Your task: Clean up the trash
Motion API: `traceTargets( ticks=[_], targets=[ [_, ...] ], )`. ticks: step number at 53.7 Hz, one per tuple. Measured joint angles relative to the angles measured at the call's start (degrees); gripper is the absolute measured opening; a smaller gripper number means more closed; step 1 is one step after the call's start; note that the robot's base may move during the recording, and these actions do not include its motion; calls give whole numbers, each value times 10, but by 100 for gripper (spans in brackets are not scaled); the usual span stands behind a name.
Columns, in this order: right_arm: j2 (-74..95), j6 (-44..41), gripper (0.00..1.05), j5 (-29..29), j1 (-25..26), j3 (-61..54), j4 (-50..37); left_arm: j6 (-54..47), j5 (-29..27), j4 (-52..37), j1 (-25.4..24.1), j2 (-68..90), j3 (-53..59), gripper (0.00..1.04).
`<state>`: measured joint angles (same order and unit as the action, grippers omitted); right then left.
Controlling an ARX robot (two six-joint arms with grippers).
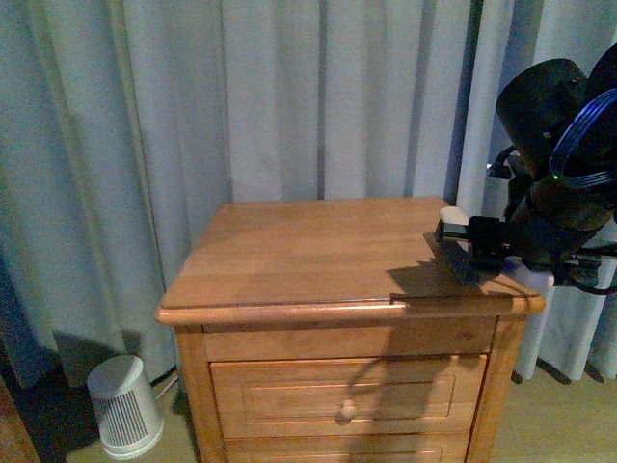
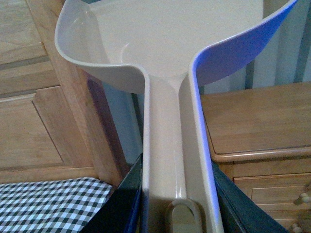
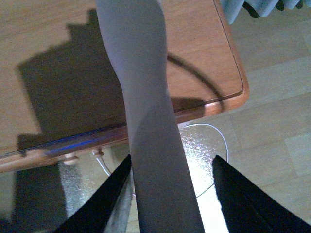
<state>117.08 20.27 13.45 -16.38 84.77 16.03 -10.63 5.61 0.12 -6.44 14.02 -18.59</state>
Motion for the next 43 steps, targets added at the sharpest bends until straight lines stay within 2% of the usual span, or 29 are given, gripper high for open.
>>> traceTargets(
  ticks=[5, 9, 16, 27, 39, 43],
  targets=[
    [-1, -6, 26, 4, 0, -10, -14, 0, 0, 0, 0, 0, 0, 28],
    [-3, -7, 20, 7, 0, -20, -23, 0, 0, 0, 0, 0, 0, 28],
    [-23, -24, 20, 18, 0, -42, -52, 0, 0, 0, 0, 0, 0, 28],
    [-153, -123, 20, 74, -7, -155, -218, 0, 0, 0, 0, 0, 0, 28],
    [-363, -202, 20, 68, -14, -327, -378, 0, 0, 0, 0, 0, 0, 28],
    [-435, -205, 20, 63, -12, -384, -399, 0, 0, 0, 0, 0, 0, 28]
  ],
)
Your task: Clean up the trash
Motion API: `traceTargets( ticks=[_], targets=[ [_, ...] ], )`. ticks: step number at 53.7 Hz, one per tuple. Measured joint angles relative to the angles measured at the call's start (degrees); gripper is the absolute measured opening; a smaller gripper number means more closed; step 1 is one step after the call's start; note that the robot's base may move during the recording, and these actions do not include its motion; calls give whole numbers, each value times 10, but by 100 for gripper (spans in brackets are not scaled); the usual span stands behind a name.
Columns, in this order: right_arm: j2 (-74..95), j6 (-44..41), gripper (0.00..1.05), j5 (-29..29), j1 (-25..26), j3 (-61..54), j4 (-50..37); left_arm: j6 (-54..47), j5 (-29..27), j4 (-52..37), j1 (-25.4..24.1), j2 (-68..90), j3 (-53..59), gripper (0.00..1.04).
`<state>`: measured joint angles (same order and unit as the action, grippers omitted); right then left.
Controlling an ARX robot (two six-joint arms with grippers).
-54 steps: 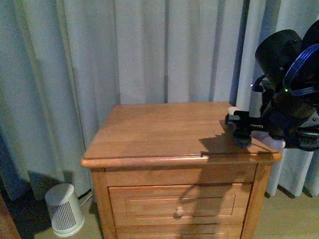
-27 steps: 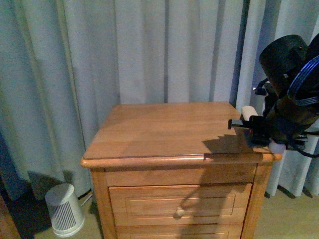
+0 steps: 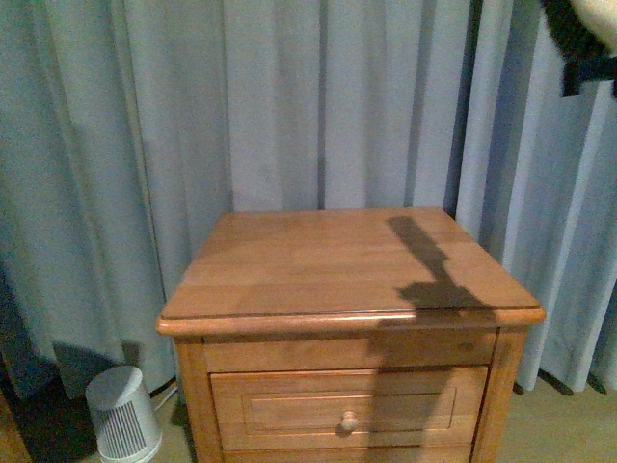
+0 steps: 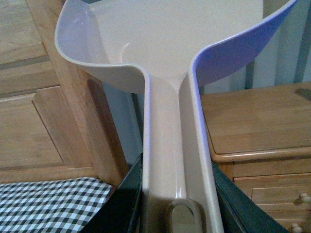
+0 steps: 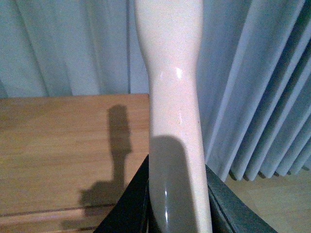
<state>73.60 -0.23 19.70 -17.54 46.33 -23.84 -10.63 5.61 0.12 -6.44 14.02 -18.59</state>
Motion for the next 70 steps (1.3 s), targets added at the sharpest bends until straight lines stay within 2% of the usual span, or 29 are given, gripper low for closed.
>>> traceTargets(
  ticks=[9, 19, 36, 45, 70],
  targets=[
    [-147, 0, 20, 12, 1, -105, 11, 0, 0, 0, 0, 0, 0, 28],
    [-289, 7, 20, 33, -28, -172, 71, 0, 0, 0, 0, 0, 0, 28],
    [-416, 4, 20, 126, -122, -229, 131, 0, 0, 0, 0, 0, 0, 28],
    [-445, -1, 20, 183, -174, -254, 131, 0, 0, 0, 0, 0, 0, 28],
    [-450, -3, 20, 200, -173, -266, 146, 0, 2, 0, 0, 0, 0, 28]
  ],
)
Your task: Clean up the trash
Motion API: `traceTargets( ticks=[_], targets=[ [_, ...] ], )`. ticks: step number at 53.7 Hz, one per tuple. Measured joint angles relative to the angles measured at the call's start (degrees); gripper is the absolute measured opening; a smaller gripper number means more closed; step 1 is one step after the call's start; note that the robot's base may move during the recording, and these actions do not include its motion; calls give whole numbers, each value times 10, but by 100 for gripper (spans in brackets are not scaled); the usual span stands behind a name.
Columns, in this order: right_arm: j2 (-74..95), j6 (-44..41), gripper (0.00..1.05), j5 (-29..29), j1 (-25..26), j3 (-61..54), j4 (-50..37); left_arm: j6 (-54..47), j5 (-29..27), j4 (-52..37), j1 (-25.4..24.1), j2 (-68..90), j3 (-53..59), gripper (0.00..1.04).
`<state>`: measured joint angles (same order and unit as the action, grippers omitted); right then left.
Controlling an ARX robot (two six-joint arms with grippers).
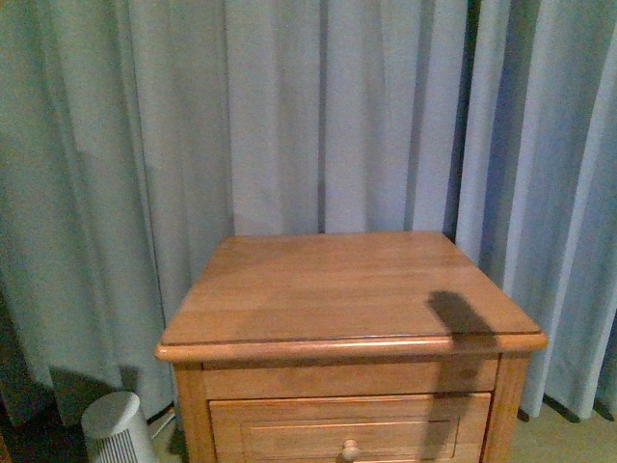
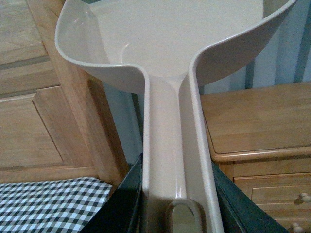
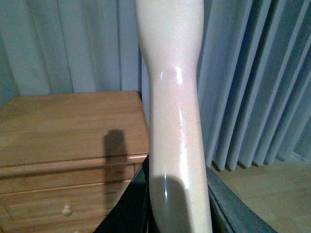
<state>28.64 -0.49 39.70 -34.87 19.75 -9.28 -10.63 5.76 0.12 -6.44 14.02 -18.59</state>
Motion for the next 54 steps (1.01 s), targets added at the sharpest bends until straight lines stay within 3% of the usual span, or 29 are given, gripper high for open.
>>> traceTargets(
  ticks=[54],
  targets=[
    [-2, 0, 20, 0, 1, 0, 1, 0, 0, 0, -1, -2, 1, 28]
  ],
)
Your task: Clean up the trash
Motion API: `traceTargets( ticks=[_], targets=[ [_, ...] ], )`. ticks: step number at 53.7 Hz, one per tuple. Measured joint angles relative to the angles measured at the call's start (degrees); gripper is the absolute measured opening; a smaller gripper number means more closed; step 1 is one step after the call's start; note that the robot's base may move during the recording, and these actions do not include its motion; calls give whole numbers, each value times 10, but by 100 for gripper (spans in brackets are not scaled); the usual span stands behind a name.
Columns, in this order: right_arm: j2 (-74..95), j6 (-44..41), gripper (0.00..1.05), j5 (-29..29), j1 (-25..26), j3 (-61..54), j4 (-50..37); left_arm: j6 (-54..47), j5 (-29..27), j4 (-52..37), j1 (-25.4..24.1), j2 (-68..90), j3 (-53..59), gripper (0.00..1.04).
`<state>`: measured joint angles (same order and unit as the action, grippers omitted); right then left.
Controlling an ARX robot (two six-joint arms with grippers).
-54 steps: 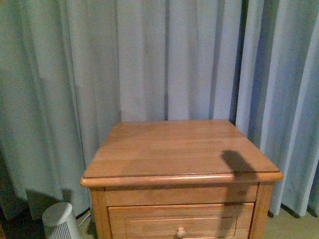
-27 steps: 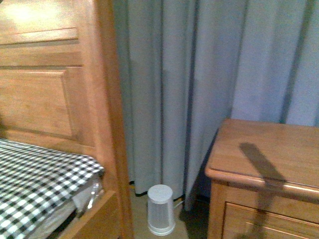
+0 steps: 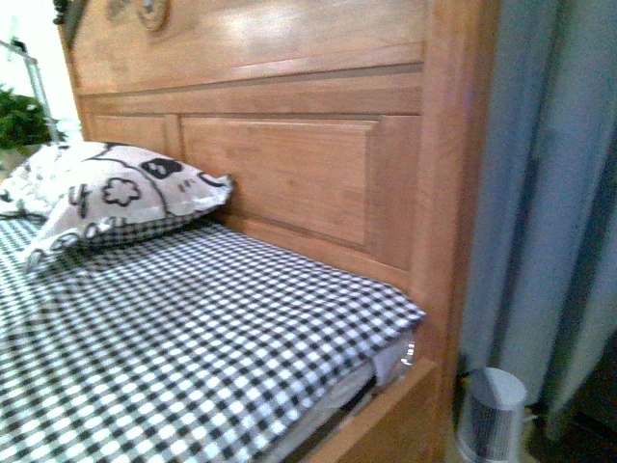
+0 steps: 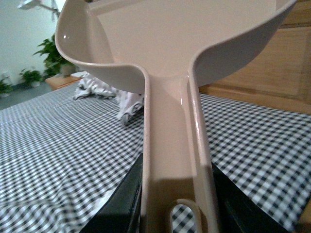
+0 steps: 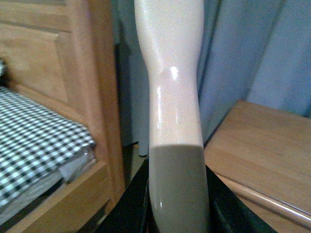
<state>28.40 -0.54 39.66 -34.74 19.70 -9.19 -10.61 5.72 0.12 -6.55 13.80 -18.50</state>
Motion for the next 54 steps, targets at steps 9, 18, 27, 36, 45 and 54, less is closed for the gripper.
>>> traceTargets(
  ticks=[9, 18, 27, 36, 45, 54],
  targets=[
    [0, 0, 20, 0, 0, 0, 0, 0, -1, 0, 0, 0, 0, 28],
    [0, 0, 20, 0, 0, 0, 0, 0, -2, 0, 0, 0, 0, 28],
    [0, 0, 20, 1, 0, 0, 0, 0, 0, 0, 0, 1, 1, 28],
    [0, -1, 20, -3, -2, 0, 0, 0, -9, 0, -1, 0, 1, 28],
    [4, -2, 20, -2, -2, 0, 0, 0, 0, 0, -1, -1, 1, 28],
    [0, -2, 20, 2, -1, 0, 0, 23, -19, 99, -3, 19, -34, 27]
  ],
)
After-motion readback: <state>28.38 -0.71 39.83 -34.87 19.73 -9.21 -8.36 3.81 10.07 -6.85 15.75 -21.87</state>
